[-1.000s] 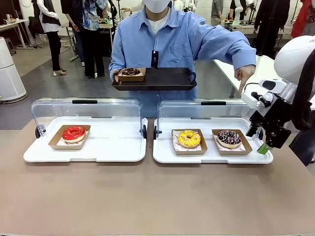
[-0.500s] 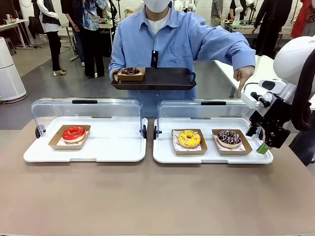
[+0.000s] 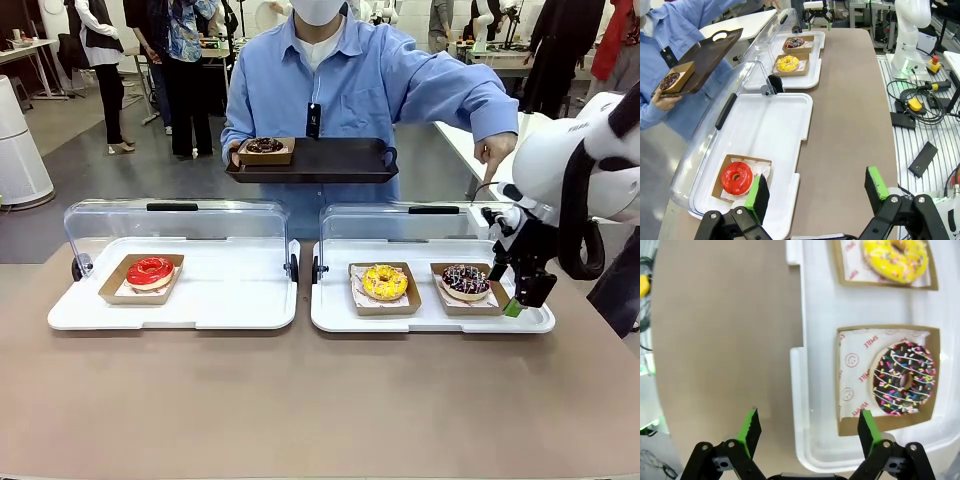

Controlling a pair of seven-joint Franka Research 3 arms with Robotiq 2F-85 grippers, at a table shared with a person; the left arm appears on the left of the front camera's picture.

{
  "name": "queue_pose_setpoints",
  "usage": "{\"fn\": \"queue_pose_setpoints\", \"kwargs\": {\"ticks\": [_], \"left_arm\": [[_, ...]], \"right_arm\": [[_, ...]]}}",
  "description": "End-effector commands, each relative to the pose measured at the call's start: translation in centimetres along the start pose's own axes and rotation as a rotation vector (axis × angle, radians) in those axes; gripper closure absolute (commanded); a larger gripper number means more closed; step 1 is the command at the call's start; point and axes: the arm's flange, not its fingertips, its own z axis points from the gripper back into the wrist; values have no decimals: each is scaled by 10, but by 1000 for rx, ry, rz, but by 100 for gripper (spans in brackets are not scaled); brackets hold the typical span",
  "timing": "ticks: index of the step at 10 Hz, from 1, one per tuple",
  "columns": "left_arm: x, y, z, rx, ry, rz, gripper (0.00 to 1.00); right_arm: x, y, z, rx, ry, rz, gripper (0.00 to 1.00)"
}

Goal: Provide the desired donut to the person.
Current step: Pick up and lift the Paper togo box containing the Donut pointed at by the person.

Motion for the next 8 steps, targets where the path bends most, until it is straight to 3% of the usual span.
{"fn": "queue_pose_setpoints", "kwargs": {"ticks": [1, 8], "left_arm": [[0, -1, 1, -1, -17, 1, 0], [0, -1, 1, -1, -17, 1, 0]], "right_arm": [[-6, -4, -14, -20, 50, -22, 0], [-20, -31, -42, -30, 37, -19, 0]]}}
